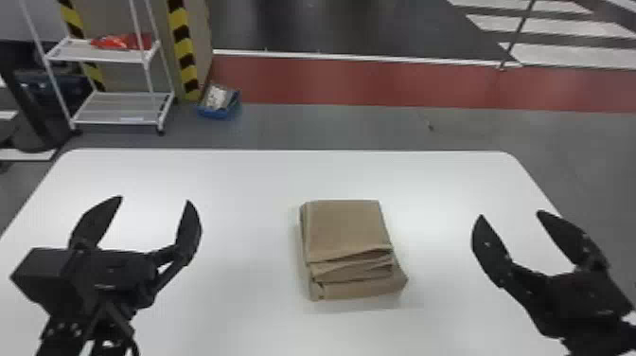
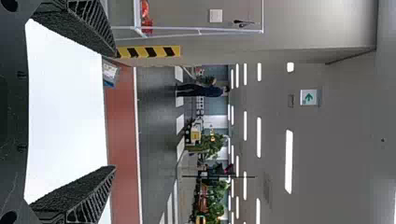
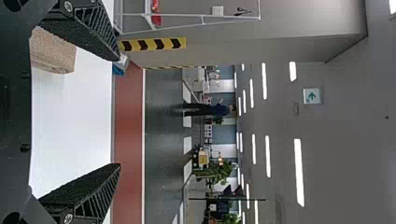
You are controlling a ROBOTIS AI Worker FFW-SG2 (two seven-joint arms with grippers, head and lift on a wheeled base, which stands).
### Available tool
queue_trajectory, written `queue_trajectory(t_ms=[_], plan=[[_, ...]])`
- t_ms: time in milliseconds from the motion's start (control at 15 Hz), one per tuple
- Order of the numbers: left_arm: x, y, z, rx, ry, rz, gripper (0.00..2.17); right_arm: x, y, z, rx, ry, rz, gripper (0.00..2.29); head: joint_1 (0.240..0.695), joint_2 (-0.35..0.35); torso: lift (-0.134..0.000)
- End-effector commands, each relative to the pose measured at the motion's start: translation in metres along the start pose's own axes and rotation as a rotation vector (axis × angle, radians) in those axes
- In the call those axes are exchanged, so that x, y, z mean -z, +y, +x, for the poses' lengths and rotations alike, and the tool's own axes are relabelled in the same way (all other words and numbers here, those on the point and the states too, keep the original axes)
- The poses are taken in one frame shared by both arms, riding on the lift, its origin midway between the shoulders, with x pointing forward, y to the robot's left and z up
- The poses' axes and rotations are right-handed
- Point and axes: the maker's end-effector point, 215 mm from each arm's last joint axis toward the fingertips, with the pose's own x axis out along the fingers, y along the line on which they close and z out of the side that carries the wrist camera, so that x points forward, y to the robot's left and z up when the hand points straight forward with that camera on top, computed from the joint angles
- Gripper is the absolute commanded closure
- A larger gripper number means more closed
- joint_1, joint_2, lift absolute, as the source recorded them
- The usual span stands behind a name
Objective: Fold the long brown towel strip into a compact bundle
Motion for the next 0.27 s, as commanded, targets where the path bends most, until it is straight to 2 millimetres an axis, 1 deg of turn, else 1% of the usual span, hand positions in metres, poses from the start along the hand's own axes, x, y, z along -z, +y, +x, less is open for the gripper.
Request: queue_trajectory(t_ms=[0,200], plan=[[-0.0007,-0.0004,-0.0016,0.002,0.001,-0.002,0.02,-0.0022,-0.0007,-0.0027,0.002,0.0,-0.004,0.08,0.695,-0.097,-0.125],[-0.0037,-0.0023,-0.0016,0.006,-0.004,-0.006,0.02,-0.0061,0.0003,-0.0049,0.001,-0.004,-0.009,0.08,0.695,-0.099,-0.125]])
